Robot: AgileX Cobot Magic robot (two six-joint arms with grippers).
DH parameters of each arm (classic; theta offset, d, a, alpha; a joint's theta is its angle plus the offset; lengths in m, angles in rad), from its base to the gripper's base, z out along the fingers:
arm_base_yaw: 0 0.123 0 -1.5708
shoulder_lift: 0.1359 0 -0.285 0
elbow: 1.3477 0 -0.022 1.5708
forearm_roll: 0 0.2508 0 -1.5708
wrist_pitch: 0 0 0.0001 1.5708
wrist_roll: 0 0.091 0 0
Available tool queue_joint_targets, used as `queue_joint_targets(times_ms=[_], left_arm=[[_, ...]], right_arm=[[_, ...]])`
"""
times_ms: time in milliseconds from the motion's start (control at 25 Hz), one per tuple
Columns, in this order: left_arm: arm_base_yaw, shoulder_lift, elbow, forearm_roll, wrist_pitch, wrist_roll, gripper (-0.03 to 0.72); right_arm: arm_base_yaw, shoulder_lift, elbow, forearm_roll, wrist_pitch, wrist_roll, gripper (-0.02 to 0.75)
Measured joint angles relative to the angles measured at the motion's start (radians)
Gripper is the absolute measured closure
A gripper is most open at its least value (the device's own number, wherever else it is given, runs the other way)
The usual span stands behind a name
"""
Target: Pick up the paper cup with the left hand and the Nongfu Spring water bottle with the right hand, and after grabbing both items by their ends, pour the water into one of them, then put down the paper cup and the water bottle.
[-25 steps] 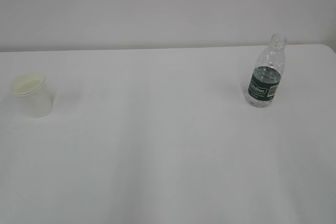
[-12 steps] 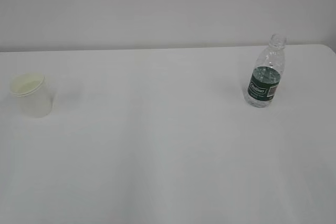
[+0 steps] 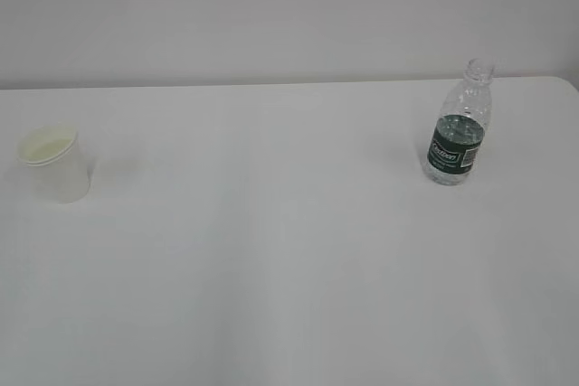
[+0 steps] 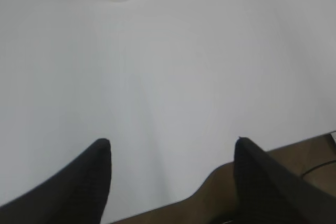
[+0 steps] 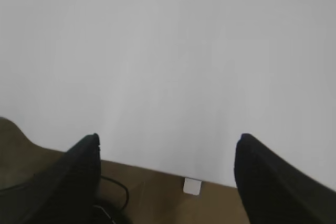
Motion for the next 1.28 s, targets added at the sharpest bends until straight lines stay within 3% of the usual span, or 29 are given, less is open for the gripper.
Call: queue_joint_targets(times_ms=[400,1280], left_arm=[[0.000,-0.233,0.000,-0.010,0.000,0.000,0.174],[0.000,-0.238,0.000,-0.031,0.004,0.000,0.174]], right_arm=[[0.000,-0.156,0.013,-0.007,-0.006,0.012,0.146],[0.000,-0.301,0.014,-0.010,-0.007,0.015,0.147]])
